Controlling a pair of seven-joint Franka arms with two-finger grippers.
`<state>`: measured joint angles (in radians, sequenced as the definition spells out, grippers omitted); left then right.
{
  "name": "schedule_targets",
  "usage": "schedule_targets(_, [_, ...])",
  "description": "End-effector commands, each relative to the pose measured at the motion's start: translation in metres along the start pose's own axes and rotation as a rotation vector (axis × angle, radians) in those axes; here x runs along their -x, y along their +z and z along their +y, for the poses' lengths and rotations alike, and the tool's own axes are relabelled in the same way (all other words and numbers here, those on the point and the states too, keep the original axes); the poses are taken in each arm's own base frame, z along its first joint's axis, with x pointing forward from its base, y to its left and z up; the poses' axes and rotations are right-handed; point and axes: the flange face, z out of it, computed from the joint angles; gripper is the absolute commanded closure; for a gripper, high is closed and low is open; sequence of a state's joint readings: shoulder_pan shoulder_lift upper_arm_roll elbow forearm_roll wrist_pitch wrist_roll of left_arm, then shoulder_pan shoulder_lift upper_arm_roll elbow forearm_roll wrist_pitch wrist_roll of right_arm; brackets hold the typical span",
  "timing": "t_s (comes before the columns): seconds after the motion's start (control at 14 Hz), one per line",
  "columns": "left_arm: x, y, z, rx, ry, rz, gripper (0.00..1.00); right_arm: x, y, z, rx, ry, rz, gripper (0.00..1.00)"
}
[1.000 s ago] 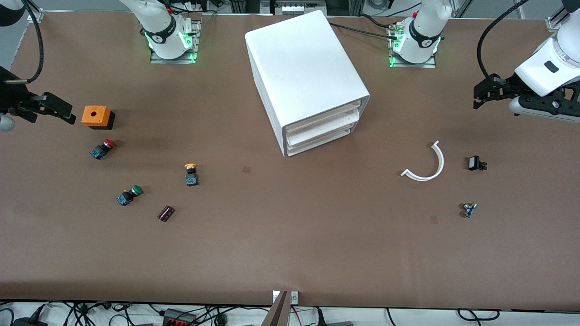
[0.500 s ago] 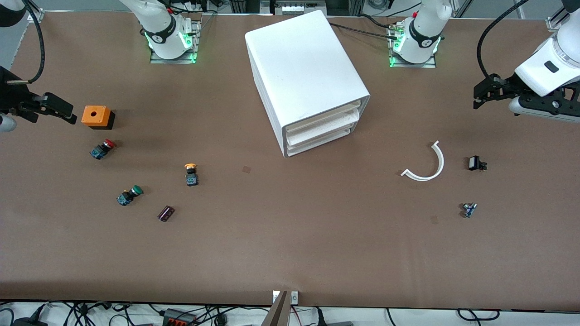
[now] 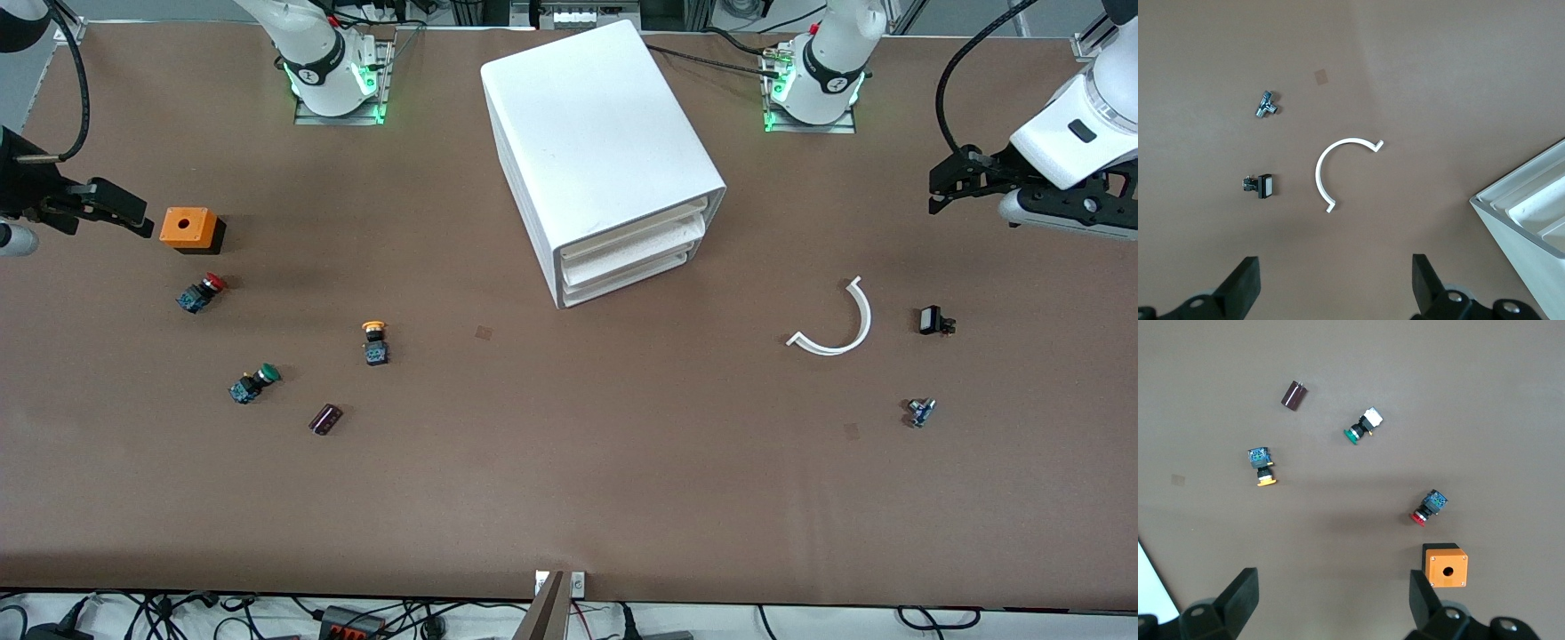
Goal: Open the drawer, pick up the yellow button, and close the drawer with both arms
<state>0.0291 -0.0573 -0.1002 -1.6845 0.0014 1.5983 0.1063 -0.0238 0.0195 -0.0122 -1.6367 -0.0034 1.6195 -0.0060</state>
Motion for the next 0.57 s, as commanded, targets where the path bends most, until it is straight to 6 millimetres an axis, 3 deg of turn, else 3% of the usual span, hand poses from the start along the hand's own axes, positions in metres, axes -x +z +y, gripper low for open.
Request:
schedule_targets(0.0, [0.002,-0.008,0.001,0.006,0.023,0.0,0.0,0.005,0.004,0.003,0.01,-0.021,-0.011,0.0])
schedule_targets(0.5, [0.002,-0.008,0.001,0.006,0.023,0.0,0.0,0.017,0.007,0.007,0.013,-0.042,0.05,0.0])
